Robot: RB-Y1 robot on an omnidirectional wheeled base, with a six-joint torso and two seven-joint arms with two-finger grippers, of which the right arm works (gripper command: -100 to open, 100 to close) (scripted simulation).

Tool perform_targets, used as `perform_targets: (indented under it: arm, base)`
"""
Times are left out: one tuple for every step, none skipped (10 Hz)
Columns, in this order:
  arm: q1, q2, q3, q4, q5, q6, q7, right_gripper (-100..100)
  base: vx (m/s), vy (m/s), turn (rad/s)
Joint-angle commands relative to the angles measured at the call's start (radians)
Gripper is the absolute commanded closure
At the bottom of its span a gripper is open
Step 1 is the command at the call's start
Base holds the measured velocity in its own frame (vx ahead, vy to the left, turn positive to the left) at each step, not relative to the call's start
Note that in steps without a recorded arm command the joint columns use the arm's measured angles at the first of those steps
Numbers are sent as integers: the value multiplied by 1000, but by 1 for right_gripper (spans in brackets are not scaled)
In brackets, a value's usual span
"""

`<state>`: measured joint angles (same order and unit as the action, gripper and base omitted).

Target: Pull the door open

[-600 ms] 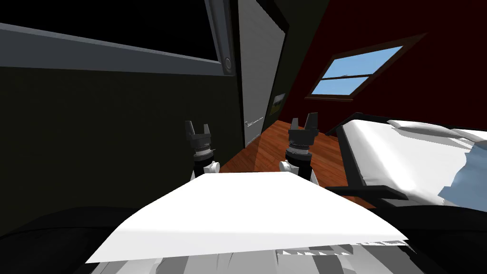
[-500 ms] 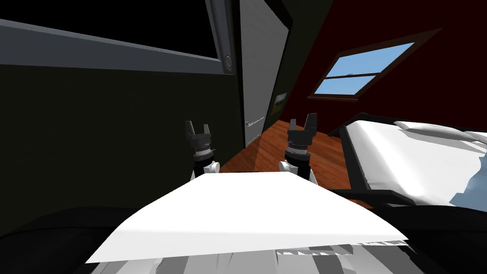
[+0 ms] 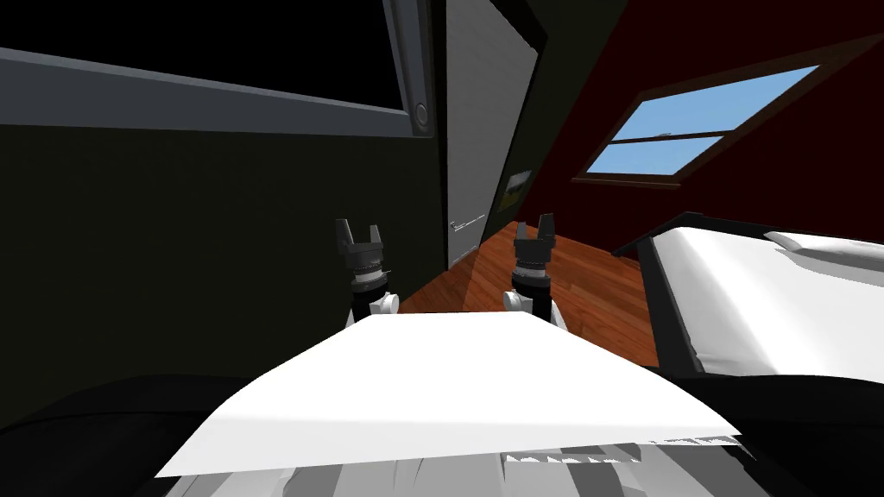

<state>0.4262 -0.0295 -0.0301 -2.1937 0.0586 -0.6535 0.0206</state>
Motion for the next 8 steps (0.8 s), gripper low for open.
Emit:
perform_targets:
  arm:
    - [-18,-4,2,48,-3,-6,-2,-100]
    - [-31,-9,2,81,-6,-10,-5,-100]
    - [-43,-14,2,106,-10,-14,-7,-100]
    - [-43,-14,2,118,-10,-14,-7,-100]
    - [-56,-19,1,153,-13,-18,-10,-100]
    - [-70,-23,1,192,-17,-23,-13,-100]
    - [-85,-28,0,217,-22,-28,-17,-100]
    - [-85,-28,0,233,-22,-28,-17,-100]
  base:
    - [57,-67,168]
    - [65,-74,137]
    - [77,-67,188]
    - [52,-50,75]
    - [47,-52,100]
    - [55,-62,215]
    - [64,-75,217]
    - [49,-57,46]
